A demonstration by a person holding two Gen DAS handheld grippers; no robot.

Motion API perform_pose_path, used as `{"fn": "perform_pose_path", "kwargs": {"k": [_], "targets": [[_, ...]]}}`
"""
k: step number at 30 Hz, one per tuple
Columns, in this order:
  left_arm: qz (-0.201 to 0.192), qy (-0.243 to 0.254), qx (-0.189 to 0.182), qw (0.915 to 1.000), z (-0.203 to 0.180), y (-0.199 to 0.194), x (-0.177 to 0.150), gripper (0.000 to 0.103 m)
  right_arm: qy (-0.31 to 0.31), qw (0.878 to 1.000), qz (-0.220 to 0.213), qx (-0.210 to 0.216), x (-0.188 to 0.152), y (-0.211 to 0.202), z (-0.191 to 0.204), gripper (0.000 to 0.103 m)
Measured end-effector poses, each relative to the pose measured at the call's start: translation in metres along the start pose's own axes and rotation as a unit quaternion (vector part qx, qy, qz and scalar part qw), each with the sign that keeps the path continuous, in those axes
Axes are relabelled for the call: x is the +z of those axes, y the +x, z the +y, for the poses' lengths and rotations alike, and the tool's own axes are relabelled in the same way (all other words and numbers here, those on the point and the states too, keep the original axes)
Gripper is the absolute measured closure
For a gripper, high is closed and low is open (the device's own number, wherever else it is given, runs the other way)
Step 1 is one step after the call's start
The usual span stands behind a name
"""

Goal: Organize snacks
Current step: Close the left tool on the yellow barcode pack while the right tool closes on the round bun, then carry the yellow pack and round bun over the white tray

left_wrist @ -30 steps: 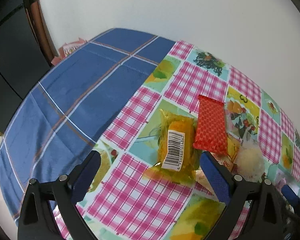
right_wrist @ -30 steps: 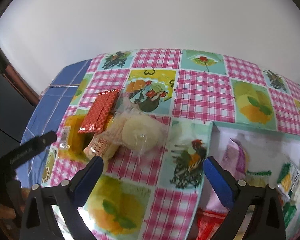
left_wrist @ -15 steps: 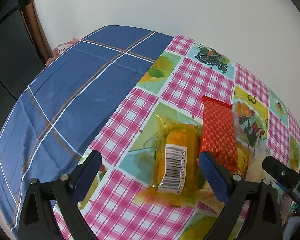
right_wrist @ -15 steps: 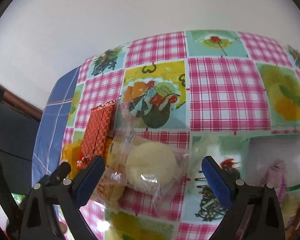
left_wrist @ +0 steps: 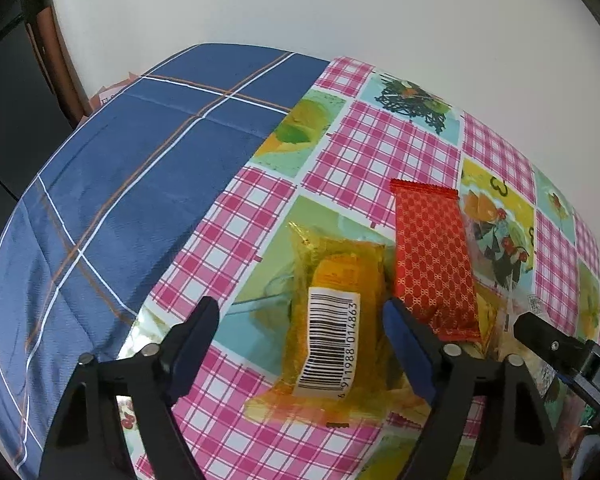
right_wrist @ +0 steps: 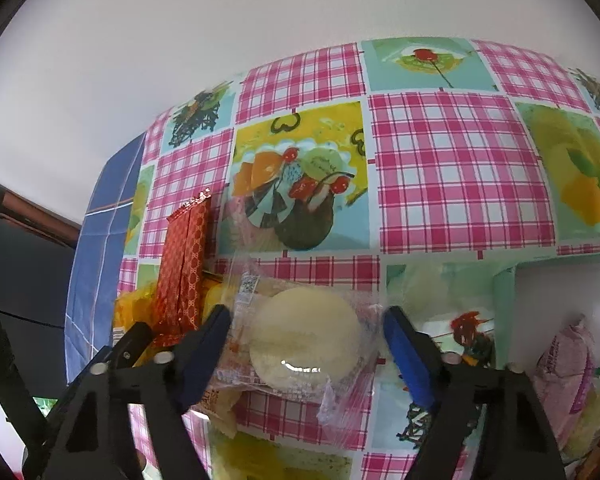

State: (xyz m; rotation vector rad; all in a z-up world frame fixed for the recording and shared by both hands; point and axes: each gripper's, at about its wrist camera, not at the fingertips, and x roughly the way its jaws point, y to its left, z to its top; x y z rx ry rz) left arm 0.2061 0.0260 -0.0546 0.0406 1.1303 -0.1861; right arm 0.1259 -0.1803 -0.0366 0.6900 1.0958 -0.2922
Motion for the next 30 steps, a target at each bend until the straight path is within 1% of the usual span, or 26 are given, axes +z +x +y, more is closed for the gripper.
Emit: {"fn": "perform_pose_path", "kwargs": {"k": [2,5,7,8,11,18,22,26,30], "targets": [[0.005,0.0,-0.006,1.0,-0.002,0.002,-0.001,0.026,-0.003,1.0,0.0,0.0,-0.001,-0.002,0.0,0.031],[0.008,0.004,-0.015,0.9998,-0.005,0.004,-0.003,0.034,-0.014,1.0,-0.002,-0.011,-0.004,-0.003,0.002,0.032],[0.007,0.002,-0.021,0.9998,-0.006,0.003,-0.003,0.05,-0.019,1.0,-0.003,-0.014,-0.006,-0.005,0.002,0.033],[0.007,0.002,-0.022,0.9997,-0.006,0.003,-0.003,0.054,-0.02,1.0,-0.002,-0.014,-0.006,-0.005,0.002,0.033],[0.007,0.013,-0.016,0.9998,-0.009,0.002,-0.005,0.059,-0.022,1.0,-0.001,-0.018,-0.008,-0.008,0.002,0.033],[0.018,0.0,-0.006,0.9998,-0.004,-0.003,-0.011,0.062,-0.03,0.999,0.0,-0.023,-0.02,-0.017,0.003,0.037],[0.024,-0.012,-0.01,0.9996,0.001,-0.008,-0.016,0.062,-0.026,1.0,0.003,-0.015,-0.03,-0.023,0.001,0.039],[0.018,-0.016,-0.013,0.9996,0.0,-0.022,-0.018,0.062,-0.018,1.0,-0.007,-0.003,-0.04,-0.039,-0.003,0.04],[0.008,-0.021,-0.021,0.9995,-0.008,-0.042,-0.02,0.062,-0.023,0.999,-0.024,0.003,-0.052,-0.061,-0.003,0.04]]}}
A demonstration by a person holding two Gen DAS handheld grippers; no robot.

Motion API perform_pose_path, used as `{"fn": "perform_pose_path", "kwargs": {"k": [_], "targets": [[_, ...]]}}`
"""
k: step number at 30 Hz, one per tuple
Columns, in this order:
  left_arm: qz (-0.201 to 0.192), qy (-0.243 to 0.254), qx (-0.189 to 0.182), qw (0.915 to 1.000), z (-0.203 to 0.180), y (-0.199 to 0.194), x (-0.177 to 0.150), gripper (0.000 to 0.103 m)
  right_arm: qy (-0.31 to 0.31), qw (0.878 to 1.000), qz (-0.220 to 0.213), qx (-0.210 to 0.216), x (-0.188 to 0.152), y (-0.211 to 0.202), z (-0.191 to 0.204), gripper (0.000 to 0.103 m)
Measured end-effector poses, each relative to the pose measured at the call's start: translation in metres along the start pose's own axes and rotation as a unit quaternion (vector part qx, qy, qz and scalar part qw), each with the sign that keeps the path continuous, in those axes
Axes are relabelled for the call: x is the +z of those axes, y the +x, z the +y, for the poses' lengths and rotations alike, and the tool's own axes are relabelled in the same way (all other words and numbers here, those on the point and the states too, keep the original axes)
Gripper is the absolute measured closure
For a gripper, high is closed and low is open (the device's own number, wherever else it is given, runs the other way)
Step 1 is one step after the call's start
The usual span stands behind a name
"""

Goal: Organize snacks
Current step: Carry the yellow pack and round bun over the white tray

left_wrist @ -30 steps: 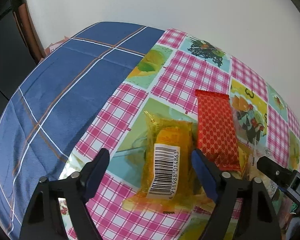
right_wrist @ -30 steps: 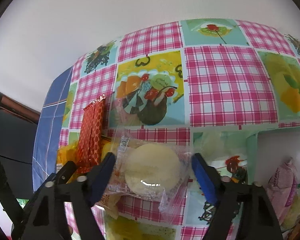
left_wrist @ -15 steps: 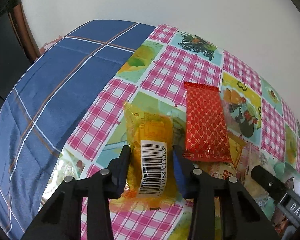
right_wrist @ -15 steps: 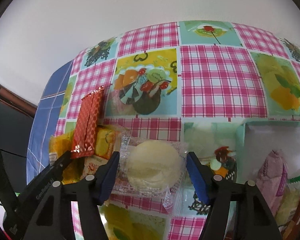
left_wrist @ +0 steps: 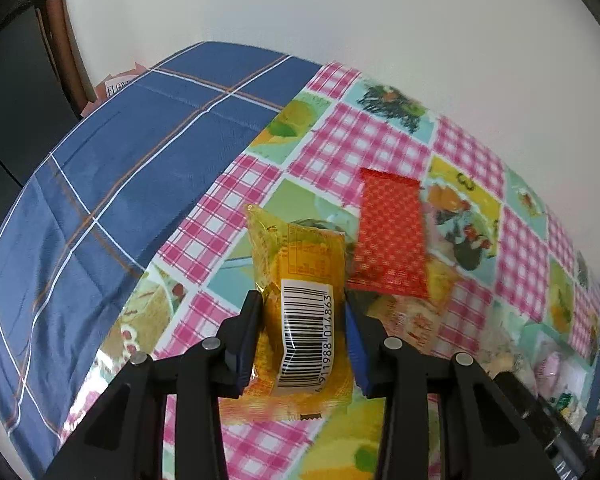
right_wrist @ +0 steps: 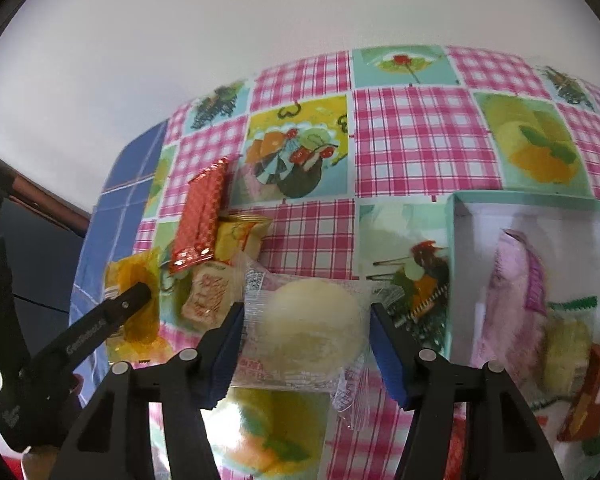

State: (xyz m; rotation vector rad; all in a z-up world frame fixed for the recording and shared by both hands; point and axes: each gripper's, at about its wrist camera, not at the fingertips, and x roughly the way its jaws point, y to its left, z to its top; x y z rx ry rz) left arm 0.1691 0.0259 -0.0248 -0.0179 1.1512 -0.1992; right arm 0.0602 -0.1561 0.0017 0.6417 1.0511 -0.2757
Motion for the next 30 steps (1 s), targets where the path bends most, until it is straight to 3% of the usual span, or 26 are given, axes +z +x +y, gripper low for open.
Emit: {"fn": "perform_pose_path", "kwargs": {"k": [17,30], "targets": [[-0.044,0.054,-0.007,0.9975,-0.052,-0.073,-0.05,0.062,0.015,0.998,-0.041,-0.034,-0.049,-0.077,-0.031,0.039],[-0.064,0.098,-0.002,0.9932,-0.089,-0.102,-0.074,0.062,0.018,0.996,-0.073,-0.051,-0.057,-0.113,-0.056,0.039]]}}
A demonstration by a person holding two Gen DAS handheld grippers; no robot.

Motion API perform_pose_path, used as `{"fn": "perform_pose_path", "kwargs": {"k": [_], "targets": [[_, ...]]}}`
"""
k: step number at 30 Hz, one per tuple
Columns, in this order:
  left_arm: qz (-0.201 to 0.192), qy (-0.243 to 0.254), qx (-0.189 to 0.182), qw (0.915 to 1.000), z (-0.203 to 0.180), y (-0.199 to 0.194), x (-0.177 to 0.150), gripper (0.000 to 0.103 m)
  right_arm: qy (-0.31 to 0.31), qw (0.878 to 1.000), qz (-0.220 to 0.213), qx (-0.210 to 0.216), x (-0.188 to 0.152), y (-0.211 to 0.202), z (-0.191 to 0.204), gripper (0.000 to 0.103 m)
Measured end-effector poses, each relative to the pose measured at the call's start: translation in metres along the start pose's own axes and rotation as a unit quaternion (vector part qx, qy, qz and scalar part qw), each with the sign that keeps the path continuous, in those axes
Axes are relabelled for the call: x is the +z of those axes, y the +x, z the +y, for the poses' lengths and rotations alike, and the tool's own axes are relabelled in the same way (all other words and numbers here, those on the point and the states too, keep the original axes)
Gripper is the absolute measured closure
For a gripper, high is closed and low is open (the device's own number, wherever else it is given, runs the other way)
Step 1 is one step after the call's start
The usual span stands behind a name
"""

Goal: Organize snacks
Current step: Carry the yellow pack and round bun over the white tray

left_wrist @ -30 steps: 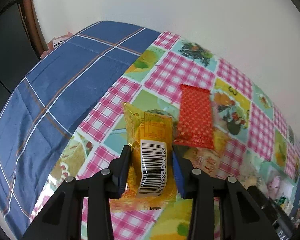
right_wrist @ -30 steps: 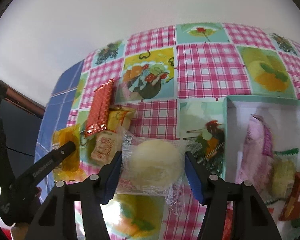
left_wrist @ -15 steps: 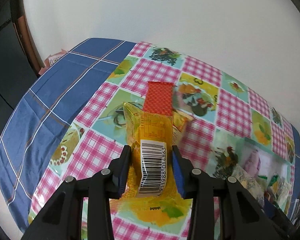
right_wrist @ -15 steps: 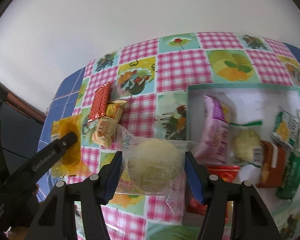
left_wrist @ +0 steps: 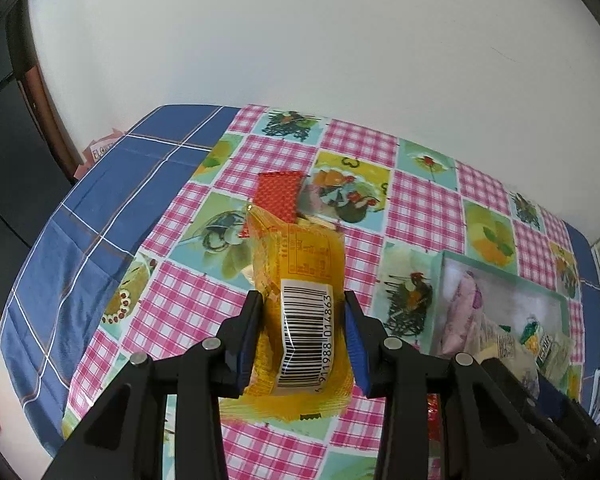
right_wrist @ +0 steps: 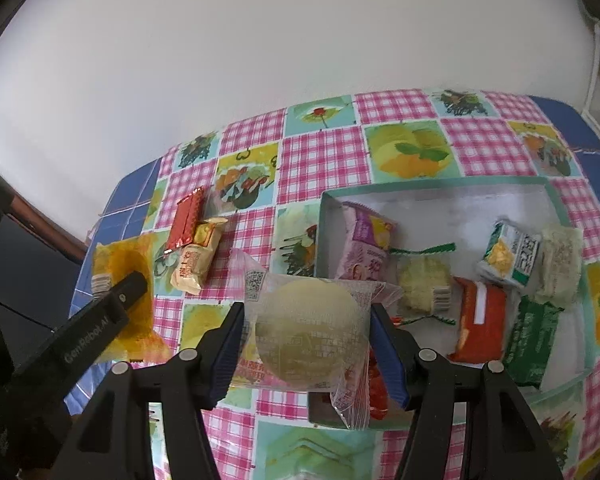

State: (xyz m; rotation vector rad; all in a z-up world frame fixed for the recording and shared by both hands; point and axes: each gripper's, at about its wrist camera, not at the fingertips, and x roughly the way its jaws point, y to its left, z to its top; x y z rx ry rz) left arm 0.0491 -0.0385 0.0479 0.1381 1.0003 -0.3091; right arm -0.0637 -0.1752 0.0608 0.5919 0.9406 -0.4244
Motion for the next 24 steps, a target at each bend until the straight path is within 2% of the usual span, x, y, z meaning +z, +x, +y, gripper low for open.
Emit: {"fn": "perform_pose_path", "kwargs": {"k": [7,18,24], "targets": [[0.003,0.025,-0.004,0.9997,-0.025,-0.009,-0.005,0.062,0.003,1.0,-0.017,-0.004,0.005,-0.011,-0.01,0.039],[0.006,0.044,-0.019,0.9988,-0.058,-0.023,-0.015,0.062,0.008,0.999,-0.035,-0.04,0.01,-0.028,-0.038,0.039],[0.011,0.072,-0.028,0.997,-0.081,-0.024,-0.02,0.062,0.026,0.997,-0.04,-0.057,0.015,-0.033,-0.062,0.039]]}}
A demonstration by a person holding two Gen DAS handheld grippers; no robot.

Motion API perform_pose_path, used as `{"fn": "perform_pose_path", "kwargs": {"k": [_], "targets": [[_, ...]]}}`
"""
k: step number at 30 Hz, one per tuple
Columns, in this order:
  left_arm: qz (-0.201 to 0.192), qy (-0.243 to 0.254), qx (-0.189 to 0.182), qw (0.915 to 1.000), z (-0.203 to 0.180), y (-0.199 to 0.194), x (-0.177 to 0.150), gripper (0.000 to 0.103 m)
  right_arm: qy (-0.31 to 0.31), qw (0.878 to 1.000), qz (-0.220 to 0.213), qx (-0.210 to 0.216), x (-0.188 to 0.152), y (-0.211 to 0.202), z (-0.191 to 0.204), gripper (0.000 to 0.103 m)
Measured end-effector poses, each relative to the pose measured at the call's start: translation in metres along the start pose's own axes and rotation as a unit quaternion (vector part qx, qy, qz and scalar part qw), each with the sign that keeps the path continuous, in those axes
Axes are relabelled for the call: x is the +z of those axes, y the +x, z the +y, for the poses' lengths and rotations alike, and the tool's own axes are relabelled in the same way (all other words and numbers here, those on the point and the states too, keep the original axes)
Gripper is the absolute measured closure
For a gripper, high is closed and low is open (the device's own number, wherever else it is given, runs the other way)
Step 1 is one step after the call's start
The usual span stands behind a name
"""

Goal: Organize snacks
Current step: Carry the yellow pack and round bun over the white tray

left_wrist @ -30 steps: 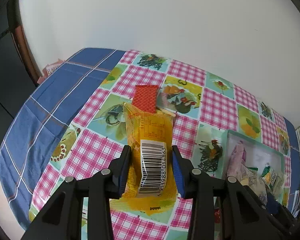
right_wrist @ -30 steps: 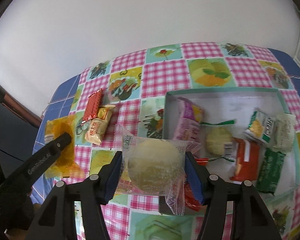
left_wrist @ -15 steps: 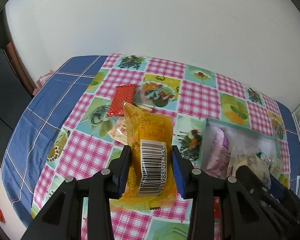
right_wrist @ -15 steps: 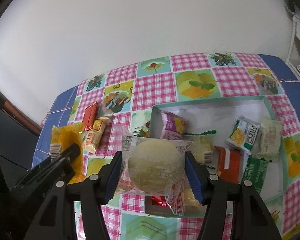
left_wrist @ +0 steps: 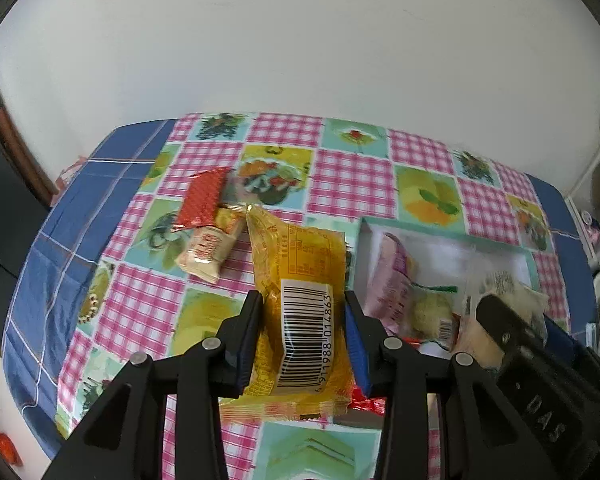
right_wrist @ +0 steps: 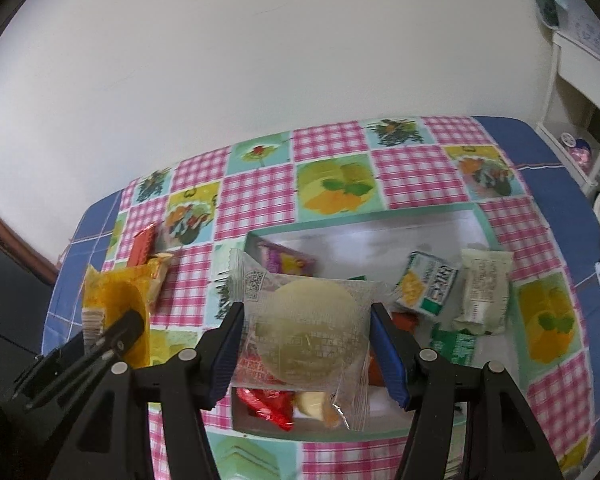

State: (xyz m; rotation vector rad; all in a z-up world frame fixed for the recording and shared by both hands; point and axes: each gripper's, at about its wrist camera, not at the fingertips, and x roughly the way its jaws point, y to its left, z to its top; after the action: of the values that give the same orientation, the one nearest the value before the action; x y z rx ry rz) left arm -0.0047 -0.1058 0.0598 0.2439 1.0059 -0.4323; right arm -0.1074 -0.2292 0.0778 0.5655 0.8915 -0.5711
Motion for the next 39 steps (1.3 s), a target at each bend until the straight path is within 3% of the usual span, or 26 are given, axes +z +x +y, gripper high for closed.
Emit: {"fn": "perform_pose_path", "kwargs": {"k": [20,39], "targets": [[-0.013,0.096,-0.038,0.9946,-0.082,0.013,-0.003,0.062,0.054,0.998,-0.005,-0.037,0.013,0.022,-0.072,0.038],[-0.02,0.096,-0.09,0.9911,-0.099,0.056,0.006,0.062,0.05,0.997,0.008,-0.066,0.016,0.066,-0.091,0.038]]}}
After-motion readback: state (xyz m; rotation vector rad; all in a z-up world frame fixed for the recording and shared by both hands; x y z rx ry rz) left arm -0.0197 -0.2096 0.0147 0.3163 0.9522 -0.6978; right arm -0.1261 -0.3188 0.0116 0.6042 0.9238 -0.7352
